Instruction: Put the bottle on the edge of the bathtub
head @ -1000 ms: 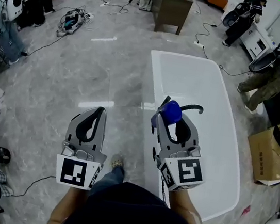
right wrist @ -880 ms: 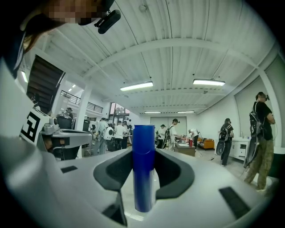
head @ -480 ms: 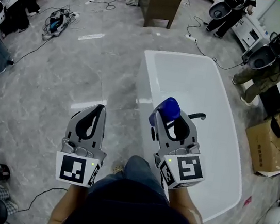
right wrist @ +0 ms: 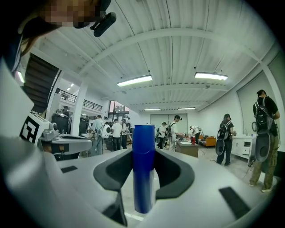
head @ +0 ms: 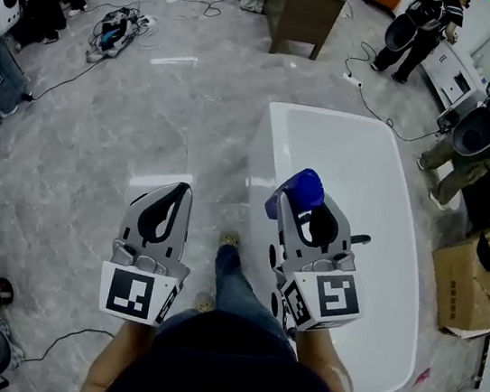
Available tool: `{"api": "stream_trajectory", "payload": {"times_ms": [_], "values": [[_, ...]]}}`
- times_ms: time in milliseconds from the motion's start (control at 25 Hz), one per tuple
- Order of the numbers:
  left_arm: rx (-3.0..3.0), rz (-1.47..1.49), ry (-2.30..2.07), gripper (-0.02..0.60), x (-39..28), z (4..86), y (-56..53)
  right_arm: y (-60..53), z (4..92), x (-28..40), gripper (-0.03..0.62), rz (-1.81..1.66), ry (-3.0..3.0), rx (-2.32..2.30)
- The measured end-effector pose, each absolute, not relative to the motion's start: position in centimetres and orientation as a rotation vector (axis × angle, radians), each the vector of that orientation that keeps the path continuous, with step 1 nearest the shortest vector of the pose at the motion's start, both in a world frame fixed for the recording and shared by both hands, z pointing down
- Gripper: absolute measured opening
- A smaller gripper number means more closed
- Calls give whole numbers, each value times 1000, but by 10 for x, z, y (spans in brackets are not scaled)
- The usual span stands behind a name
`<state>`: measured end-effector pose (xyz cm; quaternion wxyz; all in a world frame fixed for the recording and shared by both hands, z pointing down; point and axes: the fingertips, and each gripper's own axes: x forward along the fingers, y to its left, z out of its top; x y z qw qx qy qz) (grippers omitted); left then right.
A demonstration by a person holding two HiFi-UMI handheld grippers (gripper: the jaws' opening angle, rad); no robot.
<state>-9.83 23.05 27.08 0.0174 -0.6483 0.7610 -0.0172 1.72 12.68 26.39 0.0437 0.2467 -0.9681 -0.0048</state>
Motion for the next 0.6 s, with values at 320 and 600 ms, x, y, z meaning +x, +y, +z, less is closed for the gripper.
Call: {"api": "stream_trajectory", "payload": {"times_ms": [320, 600], "values": [[-1988, -58, 2371, 23, -159, 266, 133, 33, 271, -52, 163, -13, -2973, 698], [-1972, -71, 2361, 23, -193, 258, 30, -71, 268, -88, 163, -31, -2976, 684]]}}
